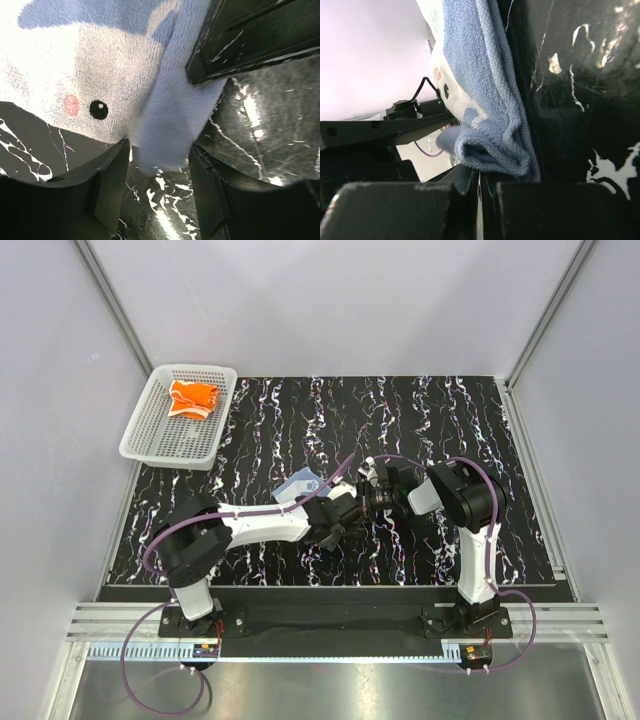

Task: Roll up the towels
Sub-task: Roll the towel

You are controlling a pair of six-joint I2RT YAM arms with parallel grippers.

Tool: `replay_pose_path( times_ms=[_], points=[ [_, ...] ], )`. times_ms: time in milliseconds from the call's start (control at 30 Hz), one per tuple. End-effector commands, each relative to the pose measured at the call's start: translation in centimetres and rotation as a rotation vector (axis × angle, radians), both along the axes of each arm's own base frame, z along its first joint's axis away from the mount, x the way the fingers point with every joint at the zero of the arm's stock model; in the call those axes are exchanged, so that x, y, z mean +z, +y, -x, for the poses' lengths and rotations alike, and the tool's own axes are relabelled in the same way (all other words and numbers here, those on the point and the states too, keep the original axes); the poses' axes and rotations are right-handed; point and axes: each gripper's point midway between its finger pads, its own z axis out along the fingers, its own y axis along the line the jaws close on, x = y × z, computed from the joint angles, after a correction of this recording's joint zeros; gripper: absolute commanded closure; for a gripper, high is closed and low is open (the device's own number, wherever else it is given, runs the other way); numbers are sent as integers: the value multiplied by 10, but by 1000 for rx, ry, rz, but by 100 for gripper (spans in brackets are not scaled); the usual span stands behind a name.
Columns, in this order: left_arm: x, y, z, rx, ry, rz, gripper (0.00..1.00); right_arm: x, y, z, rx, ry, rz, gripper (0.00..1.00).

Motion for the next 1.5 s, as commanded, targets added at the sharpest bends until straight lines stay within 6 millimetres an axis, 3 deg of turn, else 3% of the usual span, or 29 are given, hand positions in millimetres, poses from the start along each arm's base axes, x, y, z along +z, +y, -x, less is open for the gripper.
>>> replay_pose_path(
  times_ms=[0,200,300,467,500,633,733,1033,1333,1467],
  points=[
    [-1,4,-7,-14,-21,-58,44,-39,-10,-2,-70,50,120,98],
    [-7,2,-5,-33,0,-64,45,-40,-10,-2,-71,51,122,98],
    [-1,5,-7,-15,-20,-68,47,-40,-10,-2,-69,54,122,98],
    [50,10,-18,37,-156,-87,47,-40,-10,-2,-69,53,121,98],
    [64,6,-20,35,-179,-61,47,-41,-10,-2,-70,56,121,98],
    [86,-17,-12,-63,-204,-2,47,-40,-10,-2,-69,55,120,98],
    [84,-34,-4,-120,-182,31,47,-40,-10,-2,-69,55,120,98],
    [51,-51,-1,-168,-120,13,48,-41,-10,-2,-66,56,118,98],
    [32,-51,-1,-172,-88,-2,48,-41,-10,-2,-65,59,116,98],
    [24,-42,-7,-140,-70,-12,47,-42,-9,-1,-63,63,115,98]
  ],
)
